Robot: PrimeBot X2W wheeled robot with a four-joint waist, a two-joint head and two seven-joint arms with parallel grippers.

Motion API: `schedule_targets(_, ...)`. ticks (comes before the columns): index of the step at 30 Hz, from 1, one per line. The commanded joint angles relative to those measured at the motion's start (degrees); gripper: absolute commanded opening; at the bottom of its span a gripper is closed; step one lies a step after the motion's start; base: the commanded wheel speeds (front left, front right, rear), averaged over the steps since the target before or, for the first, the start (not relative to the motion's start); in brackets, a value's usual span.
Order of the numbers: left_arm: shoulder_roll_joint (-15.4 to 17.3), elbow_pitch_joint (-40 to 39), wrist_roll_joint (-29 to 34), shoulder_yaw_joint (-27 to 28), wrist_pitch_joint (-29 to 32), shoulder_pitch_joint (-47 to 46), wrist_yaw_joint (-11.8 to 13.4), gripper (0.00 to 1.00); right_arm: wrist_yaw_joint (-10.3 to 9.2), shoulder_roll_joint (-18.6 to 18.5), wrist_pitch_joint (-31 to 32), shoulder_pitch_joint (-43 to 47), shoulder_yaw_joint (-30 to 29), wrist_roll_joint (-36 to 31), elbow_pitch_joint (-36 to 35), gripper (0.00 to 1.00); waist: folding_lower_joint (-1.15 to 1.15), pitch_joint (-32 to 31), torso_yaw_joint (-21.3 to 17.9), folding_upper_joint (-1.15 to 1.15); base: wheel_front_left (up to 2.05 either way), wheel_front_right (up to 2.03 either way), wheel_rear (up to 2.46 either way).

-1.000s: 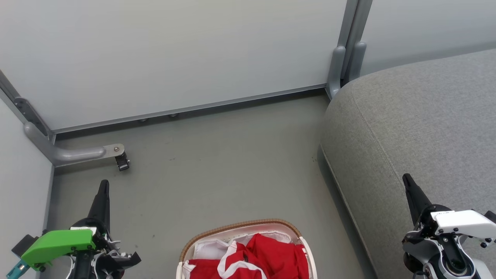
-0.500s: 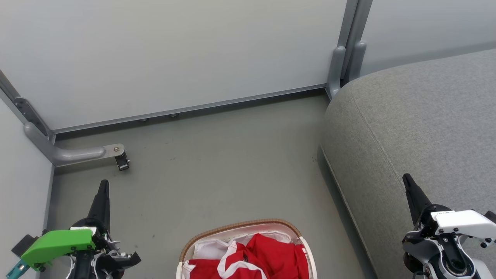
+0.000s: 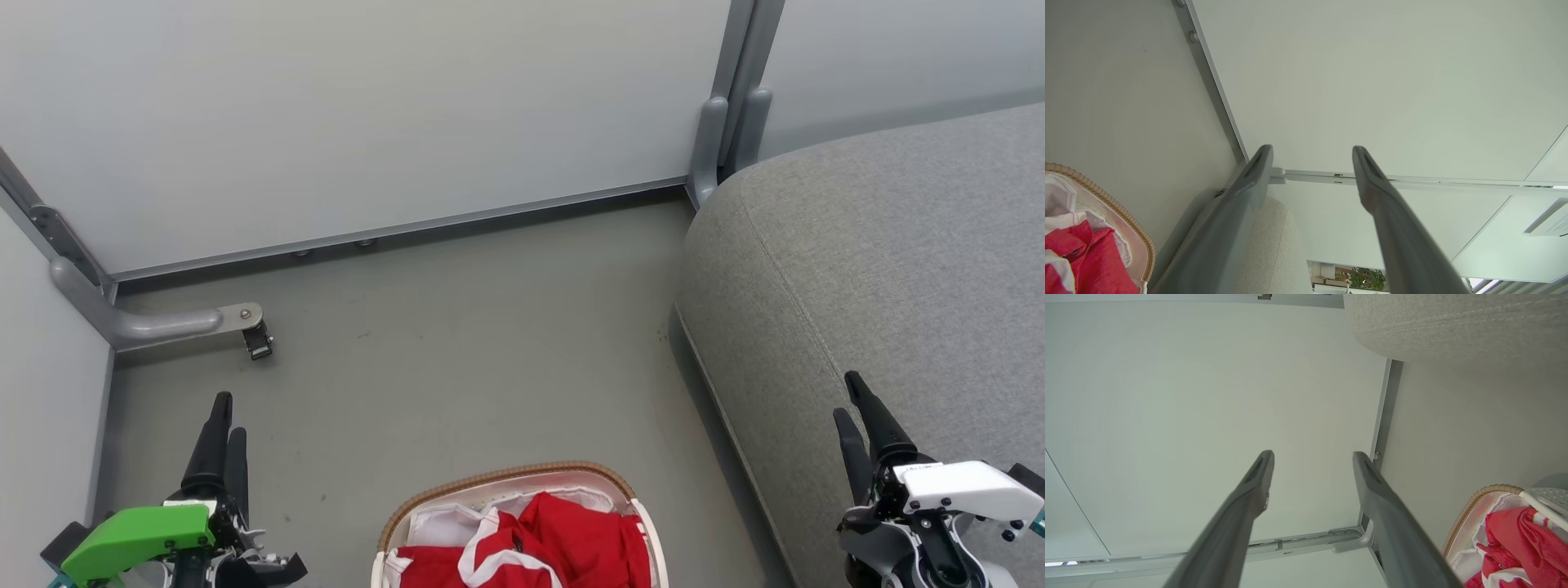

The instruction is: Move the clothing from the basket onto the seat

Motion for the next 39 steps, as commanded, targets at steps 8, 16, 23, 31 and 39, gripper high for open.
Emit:
schedule_targets(8, 1.49, -0.32, 8.76, -1.19, -2.62, -0.91, -0.11, 1.00, 0.00, -2.73, -3.00, -1.65, 2.71, -7.47, -0.61, 1.00, 0.00, 0.05, 0.09, 0.01, 0.00, 0.00, 0.00)
schedule_targets(16, 1.22, -0.13, 21.82, -1.62, -4.56, -0.61, -0.13, 1.00, 0.01, -3.65, -4.94, -2.44, 4.98, -15.92, 0.07, 1.00, 0.00, 0.11, 0.20, 0.01, 0.00, 0.00, 0.00)
schedule_targets(23, 1.31, -0.17, 31.63, -2.81, -6.14, -0.40, 0.00, 1.00, 0.01, -4.38, -6.51, -2.95, 6.56, -23.95, 0.00, 1.00, 0.00, 0.09, 0.55, 0.02, 0.00, 0.00, 0.00)
schedule_targets(31, 2.13, 0.04, 40.55, -4.93, -7.80, 0.51, 0.48, 1.00, 0.01, -5.04, -8.17, -3.52, 8.83, -31.69, 0.46, 1.00, 0.00, 0.12, 0.71, 0.02, 0.00, 0.00, 0.00)
schedule_targets(39, 3.17, 0.64, 47.94, -7.44, -9.32, 1.40, 2.53, 1.00, 0.01, -5.30, -9.69, -3.51, 11.13, -38.21, 1.49, 1.00, 0.00, -0.05, 0.77, 0.03, 0.00, 0.00, 0.00)
